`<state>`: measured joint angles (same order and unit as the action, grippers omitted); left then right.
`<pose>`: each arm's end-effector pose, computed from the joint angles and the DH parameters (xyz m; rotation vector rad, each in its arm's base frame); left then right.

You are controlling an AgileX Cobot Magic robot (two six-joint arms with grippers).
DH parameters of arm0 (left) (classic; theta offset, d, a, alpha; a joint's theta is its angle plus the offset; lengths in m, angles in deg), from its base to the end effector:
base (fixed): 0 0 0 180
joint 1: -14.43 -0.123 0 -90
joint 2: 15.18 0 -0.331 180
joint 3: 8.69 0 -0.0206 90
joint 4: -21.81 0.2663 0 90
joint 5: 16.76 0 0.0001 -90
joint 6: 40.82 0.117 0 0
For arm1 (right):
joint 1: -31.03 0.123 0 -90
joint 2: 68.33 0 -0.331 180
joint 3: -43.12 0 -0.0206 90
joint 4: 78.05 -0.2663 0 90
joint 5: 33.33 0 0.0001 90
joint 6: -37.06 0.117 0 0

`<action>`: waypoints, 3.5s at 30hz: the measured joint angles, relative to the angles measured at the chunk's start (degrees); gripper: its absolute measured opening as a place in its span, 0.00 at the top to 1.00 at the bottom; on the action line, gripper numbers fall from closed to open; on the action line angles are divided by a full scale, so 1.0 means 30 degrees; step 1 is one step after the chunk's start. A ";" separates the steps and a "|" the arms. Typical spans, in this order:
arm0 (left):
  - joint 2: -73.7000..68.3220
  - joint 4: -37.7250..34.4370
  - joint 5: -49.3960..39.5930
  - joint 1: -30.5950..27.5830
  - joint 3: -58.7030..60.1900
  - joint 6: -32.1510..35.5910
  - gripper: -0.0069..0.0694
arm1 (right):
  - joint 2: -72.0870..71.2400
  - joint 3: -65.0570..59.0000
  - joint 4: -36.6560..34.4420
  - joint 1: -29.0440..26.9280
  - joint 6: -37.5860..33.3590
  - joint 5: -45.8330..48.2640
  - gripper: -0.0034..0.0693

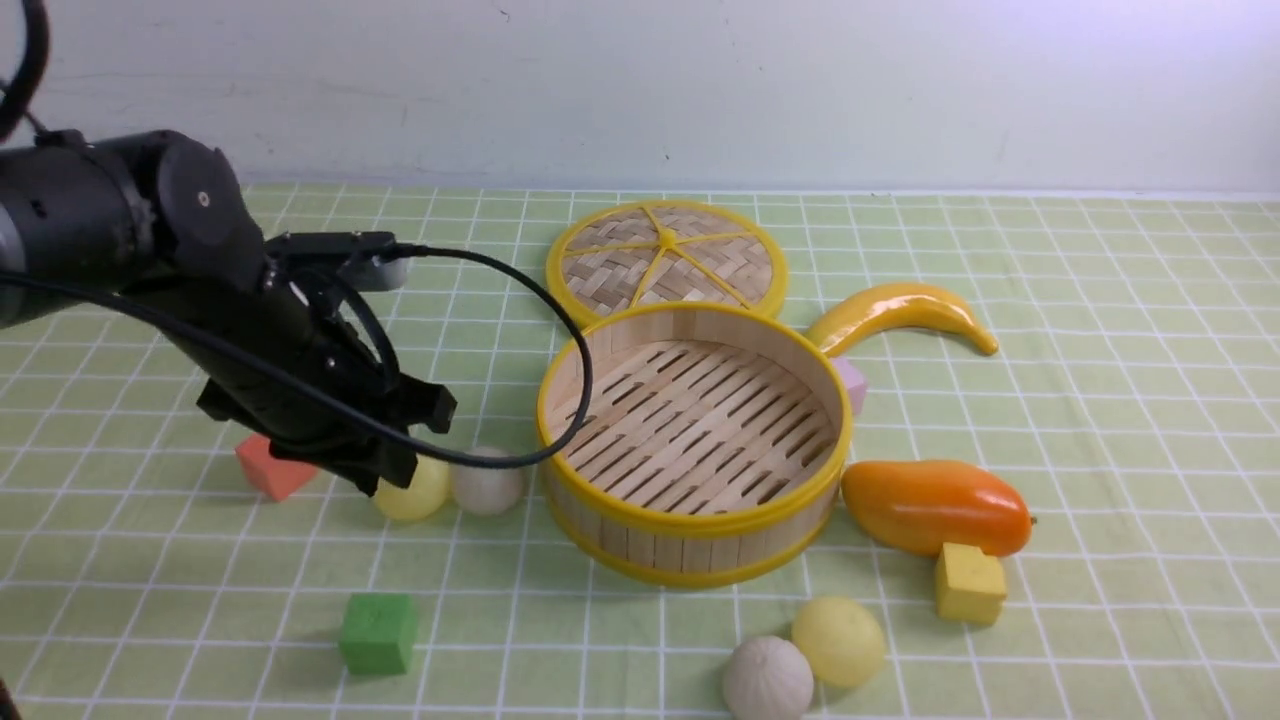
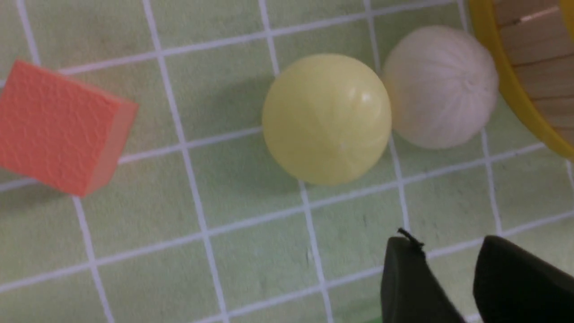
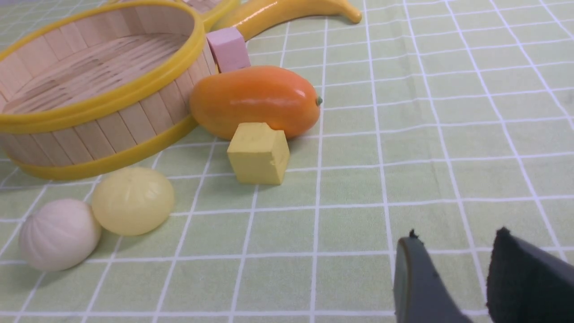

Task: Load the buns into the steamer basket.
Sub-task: Use the left arm to grab a steamed stuffed bun, then use the left arm to put the steamed stuffed bun into the steamer, then use the left arm to grab a steamed stuffed bun

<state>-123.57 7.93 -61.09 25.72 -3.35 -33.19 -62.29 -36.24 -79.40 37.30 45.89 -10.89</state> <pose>0.3895 -0.0978 0.2424 0.2601 2.7399 -0.2967 0.0456 0.0061 0.1638 0.0565 1.8863 0.2039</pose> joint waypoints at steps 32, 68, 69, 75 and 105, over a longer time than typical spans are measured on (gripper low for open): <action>-0.2716 0.0942 0.4148 0.0000 -0.0095 0.0037 0.89 | 0.0000 0.0000 0.0000 0.0000 0.0000 0.0000 0.62; -0.7364 0.1530 0.0991 0.4754 -0.9862 0.0061 0.72 | 0.0000 0.0000 0.0000 0.0000 0.0000 0.0000 0.62; -0.7354 0.1591 0.0689 0.4754 -1.0128 0.0003 0.64 | 0.0000 0.0000 0.0000 0.0000 0.0000 0.0000 0.62; -0.6613 0.1840 -0.1368 0.4754 -1.1272 -0.1194 0.29 | 0.0000 0.0000 0.0000 0.0000 0.0000 0.0000 0.62; -0.2611 0.2993 -0.0027 0.2685 -0.3151 -0.3044 0.57 | 0.0000 0.0000 0.0000 0.0000 0.0000 0.0000 0.62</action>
<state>-131.40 16.91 -61.18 33.77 -12.80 -42.32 -62.29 -36.24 -79.40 37.30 45.89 -10.89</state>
